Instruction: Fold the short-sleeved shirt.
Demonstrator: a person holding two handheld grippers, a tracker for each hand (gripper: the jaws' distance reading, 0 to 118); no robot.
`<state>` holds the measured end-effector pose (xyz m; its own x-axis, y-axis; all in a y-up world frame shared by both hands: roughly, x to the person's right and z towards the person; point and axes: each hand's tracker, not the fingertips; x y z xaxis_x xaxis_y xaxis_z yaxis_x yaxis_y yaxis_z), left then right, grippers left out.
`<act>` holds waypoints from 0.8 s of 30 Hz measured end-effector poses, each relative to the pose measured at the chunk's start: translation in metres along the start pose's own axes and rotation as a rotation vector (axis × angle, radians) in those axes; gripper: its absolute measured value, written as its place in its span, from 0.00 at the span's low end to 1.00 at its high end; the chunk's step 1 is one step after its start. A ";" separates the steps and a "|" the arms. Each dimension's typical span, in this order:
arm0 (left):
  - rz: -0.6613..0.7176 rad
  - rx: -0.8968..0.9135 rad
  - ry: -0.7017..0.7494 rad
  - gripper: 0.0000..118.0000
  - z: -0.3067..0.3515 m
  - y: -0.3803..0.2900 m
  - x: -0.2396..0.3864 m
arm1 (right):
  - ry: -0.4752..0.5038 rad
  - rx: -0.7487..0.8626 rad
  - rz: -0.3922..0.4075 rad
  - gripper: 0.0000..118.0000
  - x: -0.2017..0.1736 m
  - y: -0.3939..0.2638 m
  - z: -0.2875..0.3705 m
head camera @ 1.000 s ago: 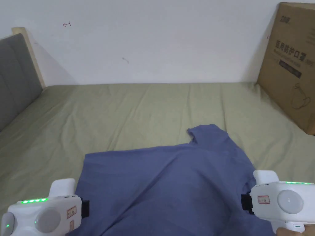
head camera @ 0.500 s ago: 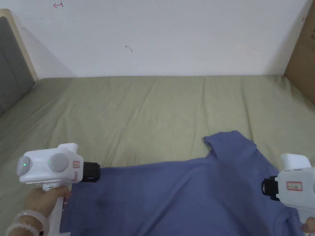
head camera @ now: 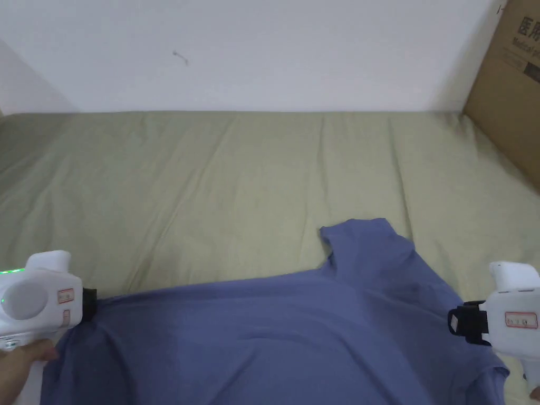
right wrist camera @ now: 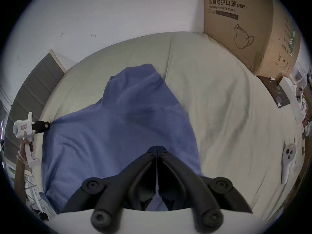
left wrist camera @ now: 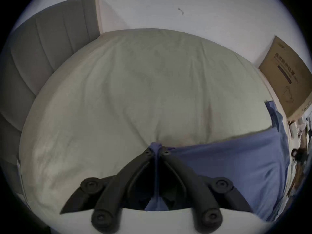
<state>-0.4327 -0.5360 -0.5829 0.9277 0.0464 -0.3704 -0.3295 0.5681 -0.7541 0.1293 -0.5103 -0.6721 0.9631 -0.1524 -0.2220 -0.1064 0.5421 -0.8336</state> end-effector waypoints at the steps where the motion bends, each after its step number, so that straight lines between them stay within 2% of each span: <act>1: -0.006 0.000 0.003 0.01 0.002 0.002 0.001 | -0.003 -0.015 0.001 0.06 0.004 0.009 -0.005; 2: -0.015 0.003 0.003 0.01 0.005 0.003 0.001 | -0.011 -0.032 0.006 0.23 0.005 0.019 -0.010; 3: -0.021 0.005 0.003 0.01 0.007 0.005 0.001 | -0.033 -0.077 0.026 0.57 0.007 0.030 -0.019; 4: -0.024 0.006 0.000 0.01 0.007 0.006 -0.001 | -0.053 -0.074 0.033 0.73 0.008 0.040 -0.027; 7: -0.045 0.019 -0.005 0.01 0.013 0.009 -0.002 | -0.072 -0.091 0.056 0.75 0.003 0.064 -0.051; 9: -0.062 0.019 -0.008 0.01 0.012 0.008 -0.003 | -0.048 -0.143 0.064 0.74 0.003 0.073 -0.074; 10: -0.069 0.020 -0.010 0.01 0.012 0.008 -0.004 | -0.037 -0.185 0.062 0.73 0.002 0.074 -0.086; 11: -0.072 0.017 -0.012 0.01 0.011 0.008 -0.004 | -0.050 -0.207 0.075 0.67 0.001 0.074 -0.096; 12: -0.071 0.014 -0.012 0.01 0.010 0.007 -0.004 | -0.086 -0.186 0.075 0.62 -0.001 0.071 -0.102; 14: -0.057 0.014 -0.017 0.01 0.008 0.006 -0.004 | -0.083 -0.157 0.093 0.61 -0.004 0.064 -0.096; 15: -0.053 0.014 -0.017 0.01 0.009 0.006 -0.003 | -0.081 -0.131 0.114 0.56 -0.005 0.061 -0.090; 16: -0.054 0.015 -0.017 0.01 0.008 0.005 -0.003 | -0.072 -0.118 0.131 0.46 -0.005 0.059 -0.084; 17: -0.057 0.013 -0.017 0.01 0.011 0.005 -0.002 | -0.089 -0.117 0.128 0.31 -0.006 0.059 -0.080; 18: -0.064 0.012 -0.019 0.01 0.016 0.006 -0.001 | -0.077 -0.105 0.108 0.01 -0.006 0.059 -0.073; 19: -0.071 0.017 -0.023 0.01 0.022 0.006 0.000 | 0.007 -0.111 0.048 0.01 -0.007 0.060 -0.069; 20: -0.074 0.021 -0.020 0.01 0.027 0.007 0.000 | -0.054 -0.097 0.048 0.01 -0.012 0.059 -0.064; 22: -0.086 0.042 -0.021 0.01 0.048 0.010 0.001 | -0.048 -0.093 0.073 0.01 -0.020 0.059 -0.052; 24: -0.092 0.066 -0.029 0.01 0.072 0.014 0.001 | 0.009 -0.085 0.030 0.01 -0.023 0.063 -0.030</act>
<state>-0.4238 -0.4695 -0.5546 0.9584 0.0146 -0.2850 -0.2316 0.6236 -0.7466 0.0934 -0.4974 -0.7343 0.9569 -0.1444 -0.2520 -0.1566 0.4741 -0.8664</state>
